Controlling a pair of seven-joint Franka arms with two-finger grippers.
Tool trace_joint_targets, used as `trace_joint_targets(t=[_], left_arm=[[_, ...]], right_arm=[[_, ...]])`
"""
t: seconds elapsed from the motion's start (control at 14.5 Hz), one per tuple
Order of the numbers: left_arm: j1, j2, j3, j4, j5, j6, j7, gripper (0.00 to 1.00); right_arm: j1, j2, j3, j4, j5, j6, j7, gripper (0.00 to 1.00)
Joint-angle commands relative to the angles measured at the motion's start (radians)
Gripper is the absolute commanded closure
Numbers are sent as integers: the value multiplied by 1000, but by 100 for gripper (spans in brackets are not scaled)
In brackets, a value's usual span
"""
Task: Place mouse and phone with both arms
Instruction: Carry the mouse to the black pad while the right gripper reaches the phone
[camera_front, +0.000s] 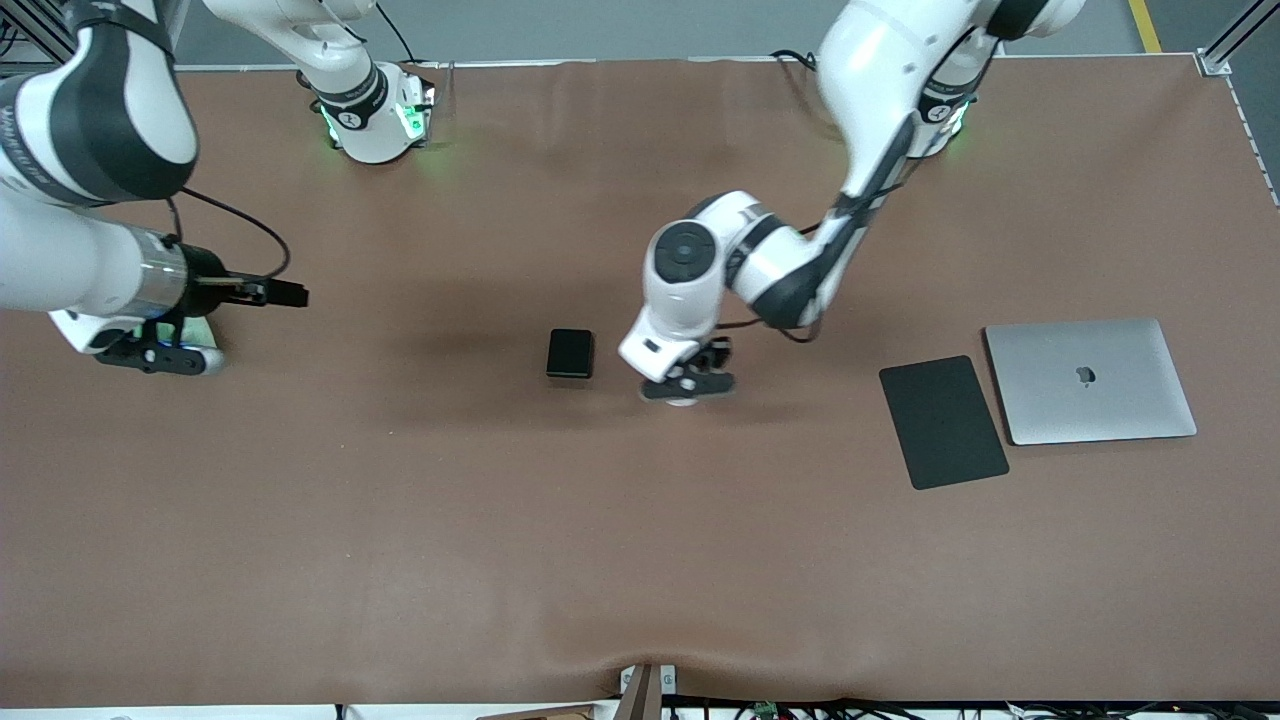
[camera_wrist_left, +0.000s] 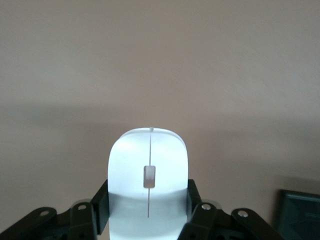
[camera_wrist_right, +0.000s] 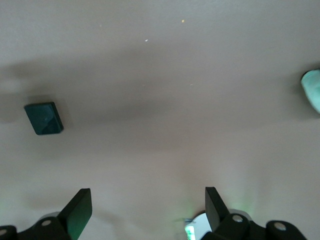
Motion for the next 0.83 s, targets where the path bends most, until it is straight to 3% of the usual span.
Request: trace_joint_targets(t=[0.0, 0.28, 0.55, 0.76], left_arm=[[123, -101, -11, -89, 22, -54, 136, 100], [292, -157, -13, -204, 24, -45, 307, 100], [378, -189, -16, -312, 24, 10, 361, 100], [462, -197, -16, -356, 24, 65, 474, 100]], right_arm=[[9, 24, 61, 0, 17, 42, 104, 0], [15, 65, 148, -2, 17, 123, 194, 0], [18, 127, 242, 0, 17, 210, 271, 0], [21, 142, 270, -2, 17, 243, 288, 0]])
